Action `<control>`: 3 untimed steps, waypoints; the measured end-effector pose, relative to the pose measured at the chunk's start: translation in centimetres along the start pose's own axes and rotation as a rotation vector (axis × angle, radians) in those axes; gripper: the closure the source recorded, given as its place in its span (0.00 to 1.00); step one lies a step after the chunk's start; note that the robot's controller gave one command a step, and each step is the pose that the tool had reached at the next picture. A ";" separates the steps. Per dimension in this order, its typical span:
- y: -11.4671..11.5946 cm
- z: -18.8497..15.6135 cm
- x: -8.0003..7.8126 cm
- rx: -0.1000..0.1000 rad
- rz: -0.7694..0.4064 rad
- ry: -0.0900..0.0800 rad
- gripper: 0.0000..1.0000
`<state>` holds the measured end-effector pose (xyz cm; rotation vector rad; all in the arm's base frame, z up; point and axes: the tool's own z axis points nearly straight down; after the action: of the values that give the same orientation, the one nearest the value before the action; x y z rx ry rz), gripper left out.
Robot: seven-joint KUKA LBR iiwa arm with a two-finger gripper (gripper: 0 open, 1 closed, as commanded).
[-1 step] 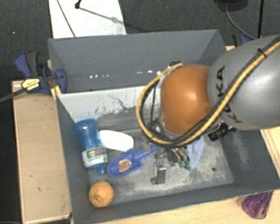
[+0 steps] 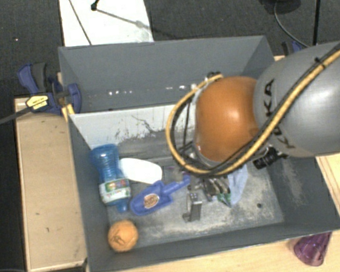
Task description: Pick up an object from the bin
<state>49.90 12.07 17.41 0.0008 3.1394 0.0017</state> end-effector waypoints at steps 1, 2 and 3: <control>1.6 6.4 -2.7 -0.001 -0.053 -0.001 0.00; 2.3 10.5 -3.9 0.000 -0.131 0.001 0.00; -0.6 10.4 -4.2 -0.001 -0.069 0.001 0.00</control>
Offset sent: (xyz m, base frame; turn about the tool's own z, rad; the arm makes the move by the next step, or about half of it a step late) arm 0.0388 0.0224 -0.1041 -0.1305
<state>54.15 11.49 7.06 -0.1081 3.1388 0.0037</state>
